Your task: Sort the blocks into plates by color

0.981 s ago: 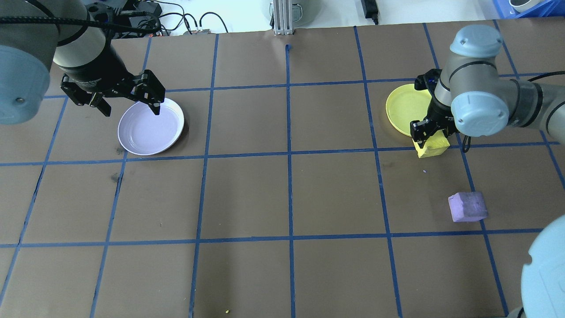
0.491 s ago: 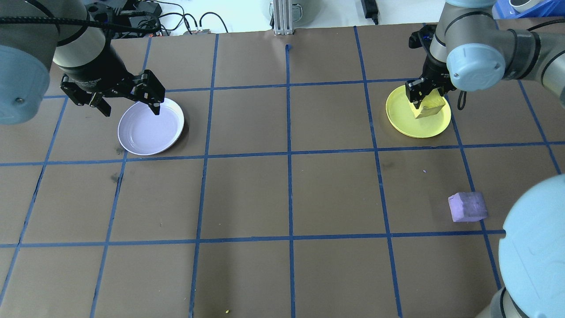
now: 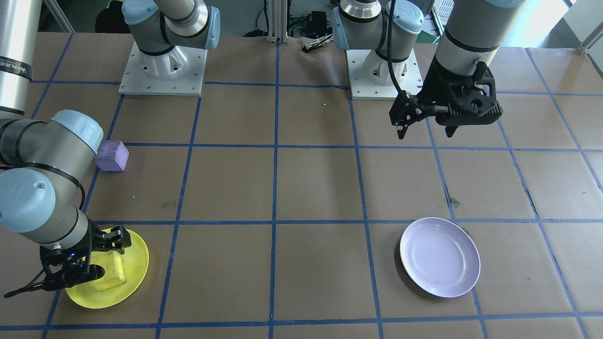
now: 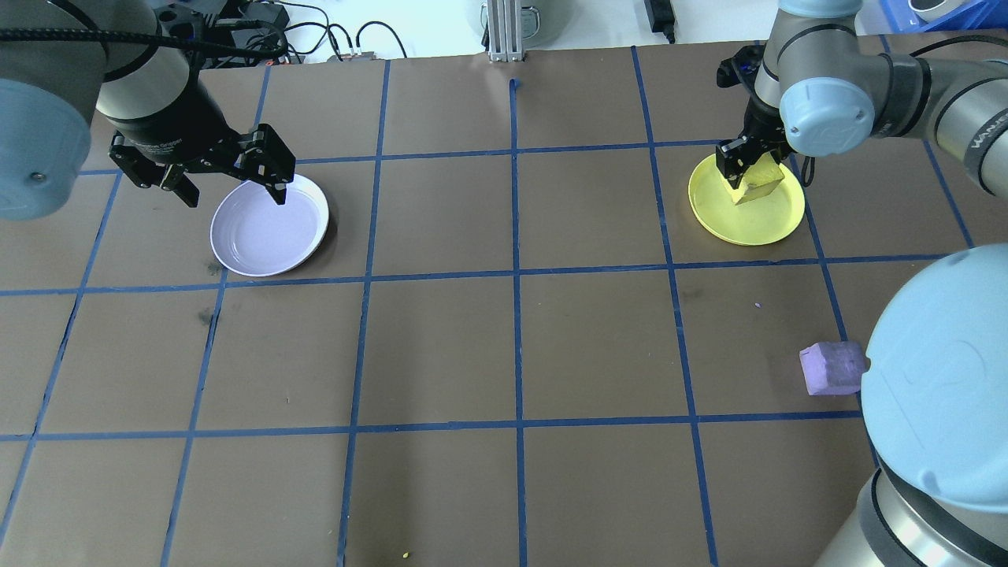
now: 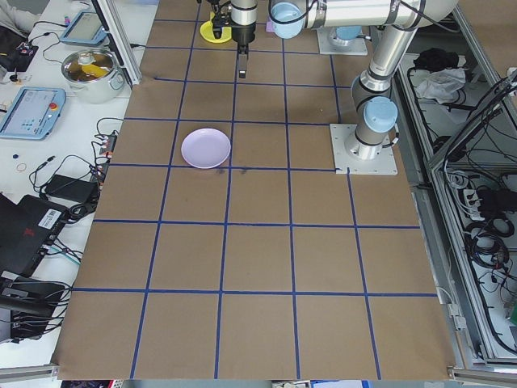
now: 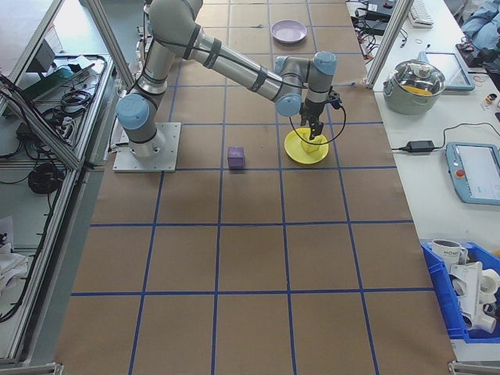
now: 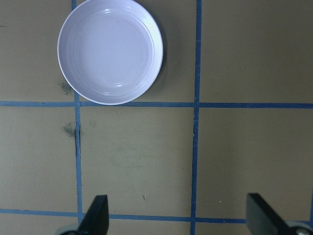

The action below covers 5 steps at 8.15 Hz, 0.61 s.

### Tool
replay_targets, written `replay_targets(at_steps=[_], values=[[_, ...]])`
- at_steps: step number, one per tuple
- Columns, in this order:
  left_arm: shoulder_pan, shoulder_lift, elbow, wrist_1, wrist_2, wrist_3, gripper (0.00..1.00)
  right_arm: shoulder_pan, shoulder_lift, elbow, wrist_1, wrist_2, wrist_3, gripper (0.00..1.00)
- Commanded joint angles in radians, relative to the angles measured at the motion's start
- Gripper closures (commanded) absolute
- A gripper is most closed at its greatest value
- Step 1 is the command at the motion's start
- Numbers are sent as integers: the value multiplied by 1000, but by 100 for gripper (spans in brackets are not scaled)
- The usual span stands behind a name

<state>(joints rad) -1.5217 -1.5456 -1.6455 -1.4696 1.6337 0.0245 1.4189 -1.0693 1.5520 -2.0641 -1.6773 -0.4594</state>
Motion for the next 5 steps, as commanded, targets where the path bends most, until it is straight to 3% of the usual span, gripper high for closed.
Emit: replay_targets(at_steps=[1,3,5], values=[[0,-1,0,0,0,0,0,-11,-64,2,94,-7,-21,0],[0,1,0,0,0,0,0,-89,-147,57,287,-15,-90,8],[0,2,0,-2,2,-8,0,-184,-243,257,268,-39,-110,7]])
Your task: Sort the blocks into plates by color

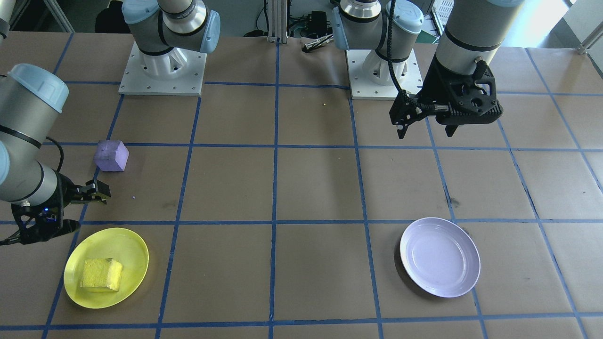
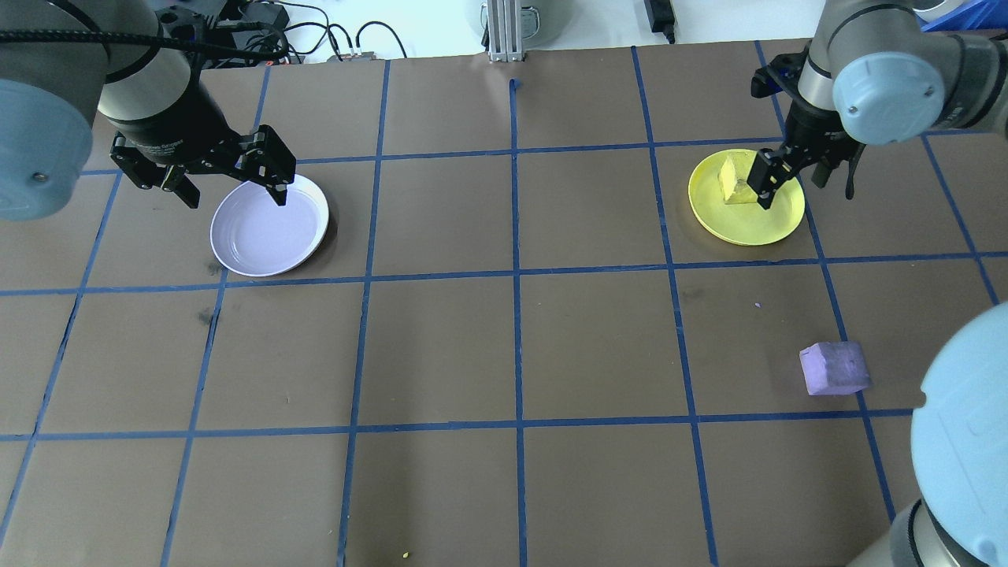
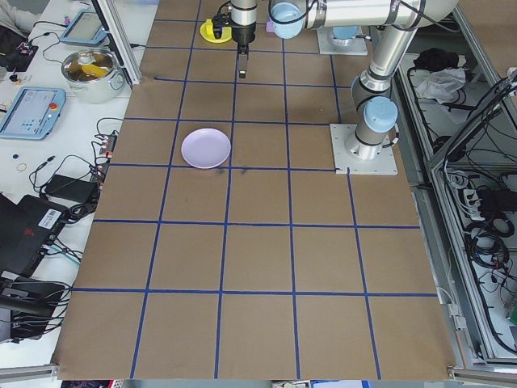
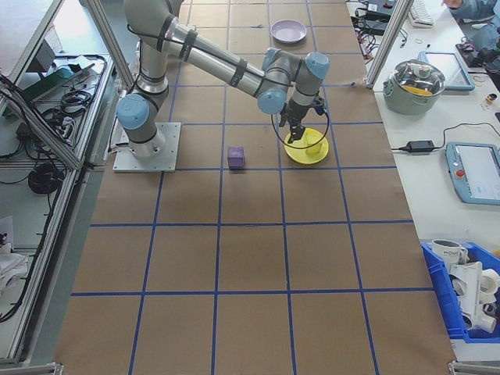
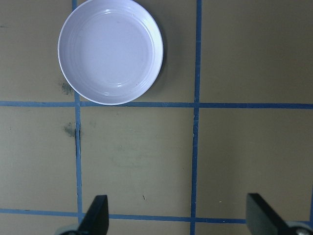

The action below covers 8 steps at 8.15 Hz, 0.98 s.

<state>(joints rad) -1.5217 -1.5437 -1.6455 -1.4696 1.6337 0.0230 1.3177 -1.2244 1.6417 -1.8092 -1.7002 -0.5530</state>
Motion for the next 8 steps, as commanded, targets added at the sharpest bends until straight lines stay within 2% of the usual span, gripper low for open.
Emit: replay_targets(at_steps=[1,2,5,7,8], values=[[0,0,1,-1,15,2,0,-100,-125,272,-64,-15,-2,4],[-2,-9,0,2,23,-8,0,-110,-138,338,-83,-9,54,2],[-2,13,3,49,17,-3,0,-159,-145,416,-87,-21,90,3],[0,10,1,52,15,-3,0,-181,-145,466,-103,-15,91,9],[0,14,1,52,15,-3,0,-181,-145,475,-117,-9,93,41]])
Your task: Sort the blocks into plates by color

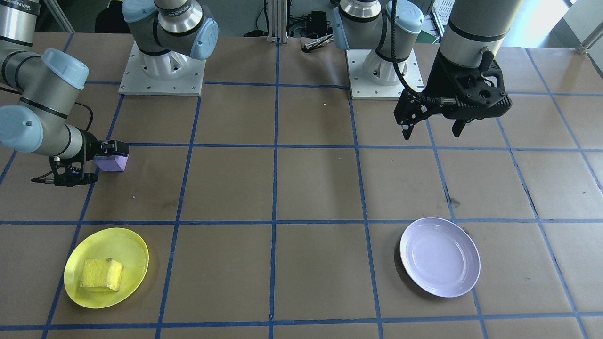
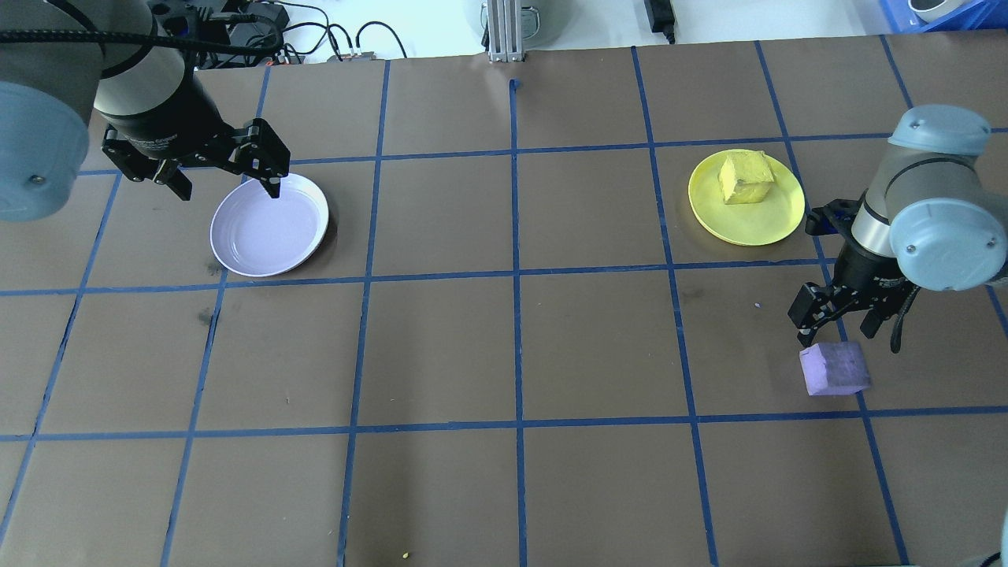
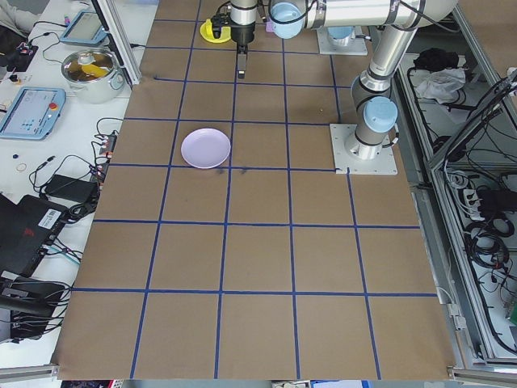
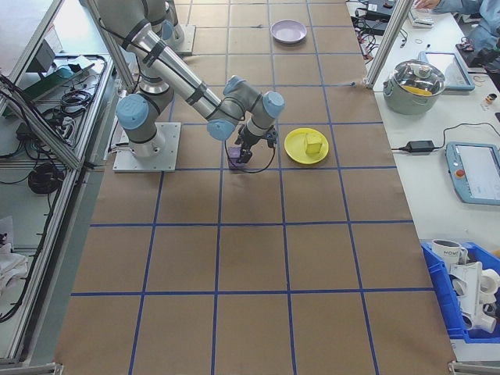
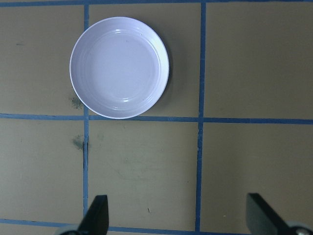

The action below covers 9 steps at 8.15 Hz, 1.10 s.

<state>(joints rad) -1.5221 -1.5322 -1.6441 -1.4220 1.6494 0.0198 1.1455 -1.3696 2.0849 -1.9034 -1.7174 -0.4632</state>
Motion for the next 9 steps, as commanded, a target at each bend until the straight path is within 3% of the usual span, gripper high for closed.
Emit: replay_targets(at_steps=[1,2,4,7,9], values=[[0,6,-2,3,3,0,0,-9,0,33,-19,10,3,65],[0,4,-2,3,1,2,0,-7,-3,30,-13,9,8,75],[0,6,0,3,1,2,0,32,-66,17,33,36,114,74],[0,-9,1,6,1,5,0,308,-80,-67,84,209,471,73],[0,-11,1,2,1,2,0,524,-31,-153,75,264,724,71]])
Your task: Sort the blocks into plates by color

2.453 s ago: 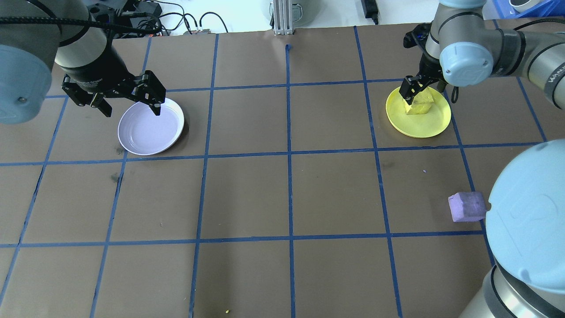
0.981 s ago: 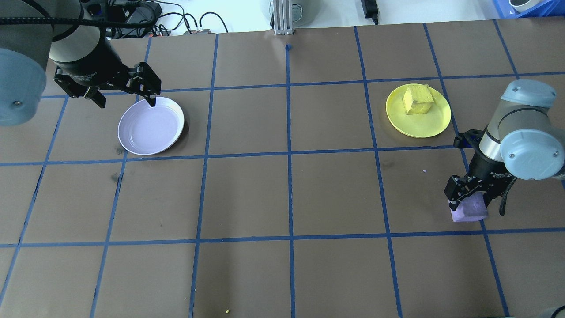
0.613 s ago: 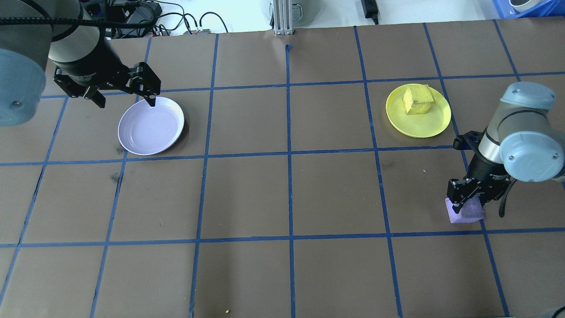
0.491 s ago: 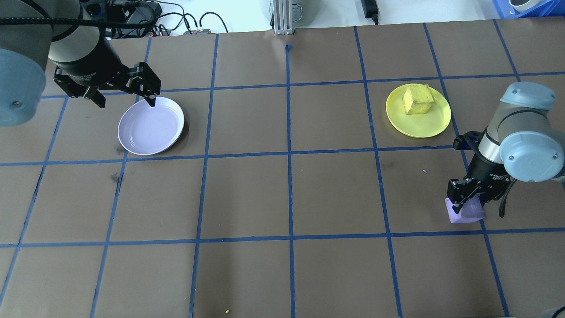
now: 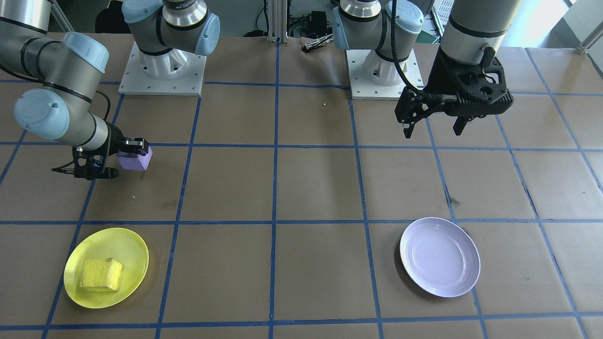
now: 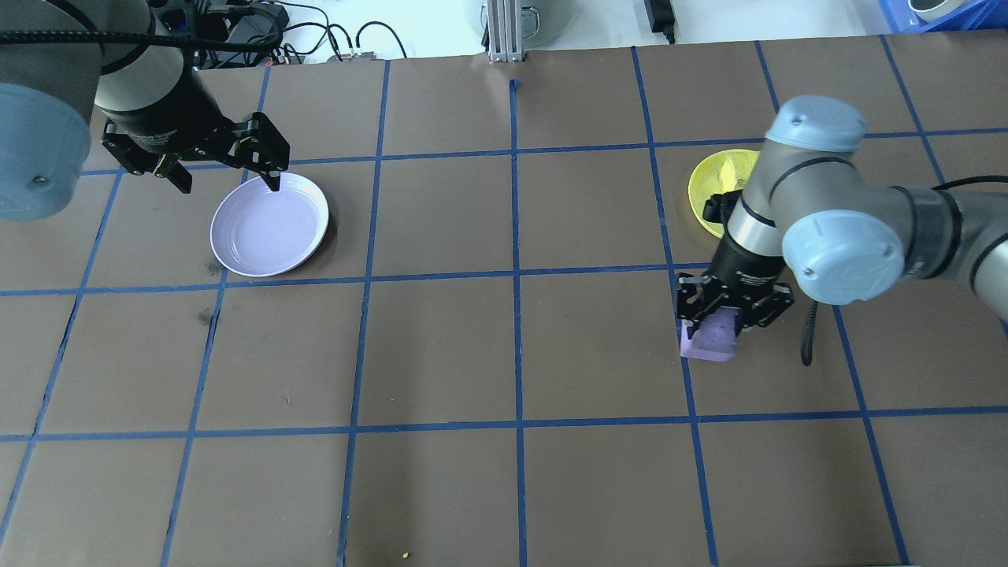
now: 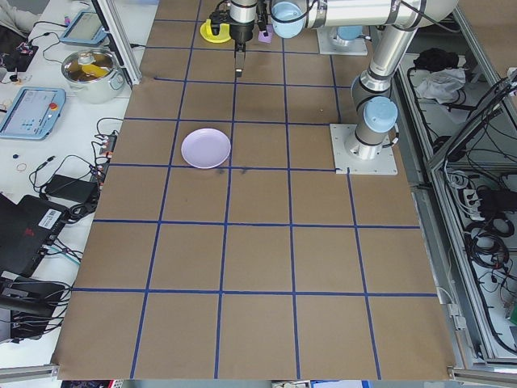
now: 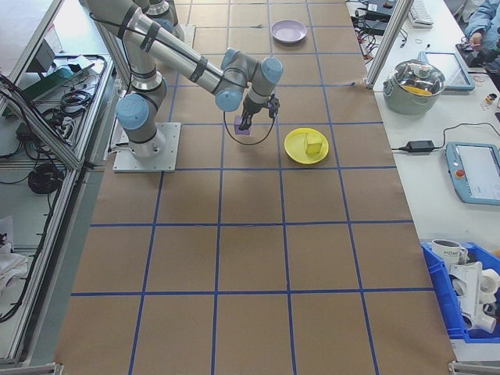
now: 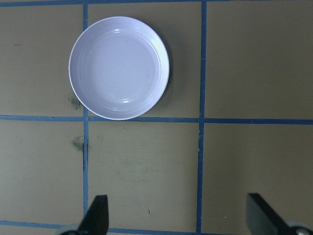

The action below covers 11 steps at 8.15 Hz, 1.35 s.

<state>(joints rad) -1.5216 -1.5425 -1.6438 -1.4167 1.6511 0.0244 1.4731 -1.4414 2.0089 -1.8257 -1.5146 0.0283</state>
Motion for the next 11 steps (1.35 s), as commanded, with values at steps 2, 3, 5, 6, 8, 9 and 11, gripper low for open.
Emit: replay_targets(at_steps=[2,3,5,6,8,9,11], values=[[0,7,-1,-16,9,-3,0,373,157,-212,-52,163,376,69],[0,2,-1,-12,7,-4,0,438,232,-299,-90,181,409,67],[0,-4,-2,-16,10,-1,0,562,375,-454,-104,220,461,67],[1,-4,-4,-16,10,-1,0,587,421,-463,-153,217,461,44],[1,-5,-8,-18,7,0,0,593,444,-457,-187,215,461,4],[1,-4,-11,-16,1,0,0,586,432,-461,-175,197,461,0],[0,-8,-11,-16,-8,-1,0,520,357,-463,-149,185,446,0]])
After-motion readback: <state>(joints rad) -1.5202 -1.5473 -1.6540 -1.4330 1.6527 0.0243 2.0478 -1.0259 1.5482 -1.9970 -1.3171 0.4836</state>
